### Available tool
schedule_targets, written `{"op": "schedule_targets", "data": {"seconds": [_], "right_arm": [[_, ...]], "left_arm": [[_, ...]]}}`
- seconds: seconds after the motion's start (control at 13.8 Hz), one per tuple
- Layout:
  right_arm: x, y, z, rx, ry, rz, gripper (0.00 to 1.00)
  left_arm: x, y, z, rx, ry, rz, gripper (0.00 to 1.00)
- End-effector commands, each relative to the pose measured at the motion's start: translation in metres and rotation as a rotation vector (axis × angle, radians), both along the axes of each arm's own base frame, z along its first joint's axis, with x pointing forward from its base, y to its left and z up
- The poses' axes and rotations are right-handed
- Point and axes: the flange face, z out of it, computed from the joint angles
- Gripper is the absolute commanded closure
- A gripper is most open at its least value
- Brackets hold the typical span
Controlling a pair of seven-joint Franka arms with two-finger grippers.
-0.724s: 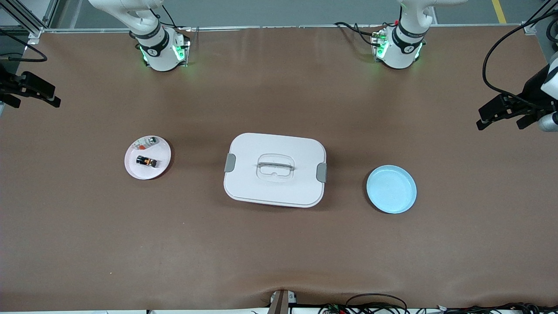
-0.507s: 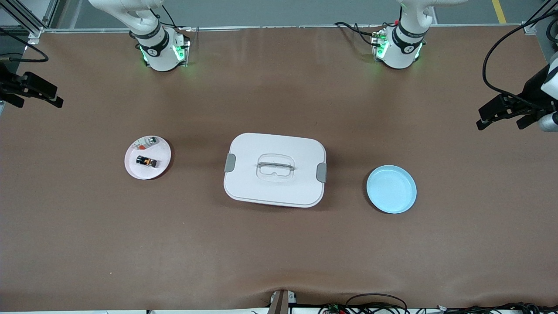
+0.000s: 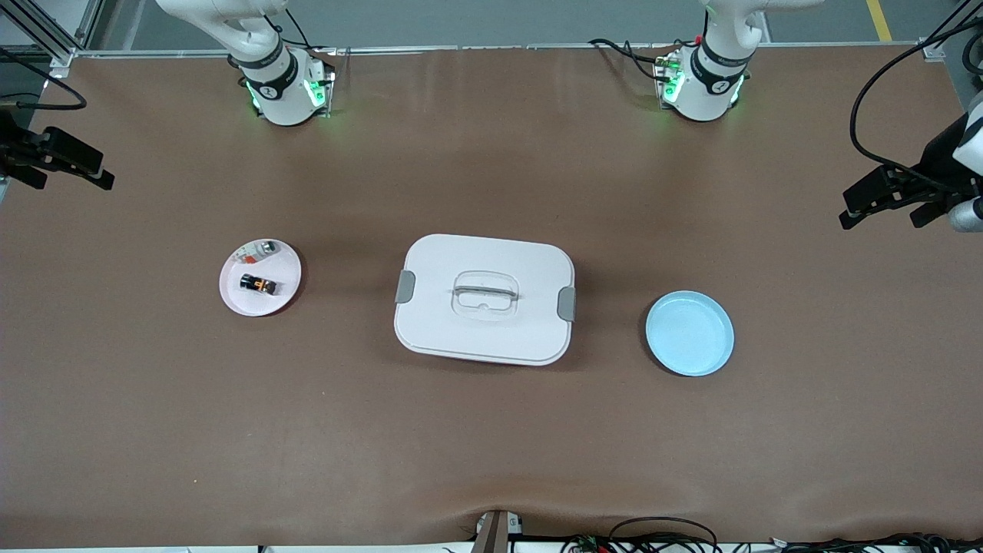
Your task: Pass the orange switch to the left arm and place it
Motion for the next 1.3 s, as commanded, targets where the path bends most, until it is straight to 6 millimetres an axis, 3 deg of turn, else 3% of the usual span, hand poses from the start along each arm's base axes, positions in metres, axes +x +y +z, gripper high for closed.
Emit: {"op": "schedule_targets", "data": {"seconds": [0.0,0.43,0.58,0.72,0.87,1.23], "right_arm": [[-0.004,0.001,0.007,0.008,-0.001,-0.012,0.0],[-0.003,0.0,0.004,0.002,0.004,-0.013,0.0],[0.011,-0.001,-0.019,-0.005,0.049,-0.015,0.0],[0.016,-0.004,-0.031,-0.003,0.069,-0.018,0.0],[0.033,-0.009,-0.061,-0.006,0.122,-0.027,0.0],[0.038,-0.008,-0.076,-0.01,0.15,-0.028,0.0]], "left_arm": [[-0.002,0.003,0.004,0.009,0.003,-0.023,0.0],[-0.002,0.004,0.005,0.009,0.001,-0.023,0.0],[-0.002,0.003,0.004,0.009,0.004,-0.023,0.0],[-0.002,0.003,0.004,0.009,0.003,-0.023,0.0],[-0.001,0.004,0.002,0.009,0.007,-0.022,0.0],[-0.001,0.004,0.002,0.009,0.007,-0.022,0.0]]}}
